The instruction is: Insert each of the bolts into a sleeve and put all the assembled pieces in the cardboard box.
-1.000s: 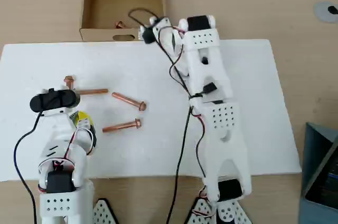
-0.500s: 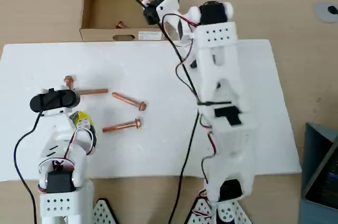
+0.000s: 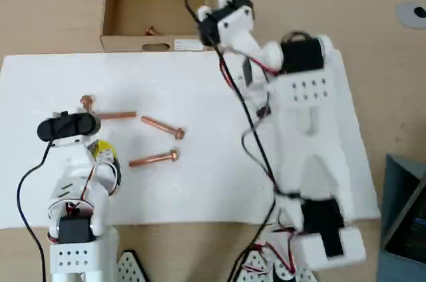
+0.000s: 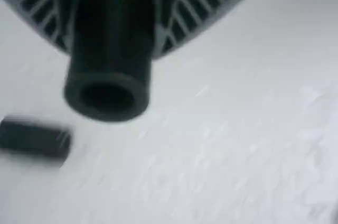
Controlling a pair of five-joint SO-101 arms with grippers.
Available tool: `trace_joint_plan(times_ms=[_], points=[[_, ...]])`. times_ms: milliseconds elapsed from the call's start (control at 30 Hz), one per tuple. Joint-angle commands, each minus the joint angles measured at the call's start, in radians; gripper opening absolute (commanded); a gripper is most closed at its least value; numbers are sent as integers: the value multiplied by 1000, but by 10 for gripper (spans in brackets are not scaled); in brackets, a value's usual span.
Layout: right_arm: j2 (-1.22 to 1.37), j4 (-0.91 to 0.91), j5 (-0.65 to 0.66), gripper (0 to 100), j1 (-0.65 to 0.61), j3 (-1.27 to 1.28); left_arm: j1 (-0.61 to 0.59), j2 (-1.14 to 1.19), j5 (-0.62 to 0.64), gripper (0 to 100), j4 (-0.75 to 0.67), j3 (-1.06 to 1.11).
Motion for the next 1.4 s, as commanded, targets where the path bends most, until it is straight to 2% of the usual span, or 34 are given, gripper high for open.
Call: trace_joint_plan(times_ms=[0,100,200,533,867,1133,1367], points=[[-170,20,-98,10,16,124,-5,-8,-3,3,3,5],[-265,15,-152,10,16,229,-2,-1,-5,5,6,-12],[-344,5,-175,10,21,335,14,-1,-38,7,84,-84],[-515,-95,-170,10,170,627,21,84,-164,7,273,-390],[-607,-150,-170,10,262,776,25,648,-173,7,430,-905],[-651,-157,-170,10,297,800,127,1095,-405,6,649,-1180],[-653,-157,-170,10,297,800,267,1322,-548,7,698,-1284]])
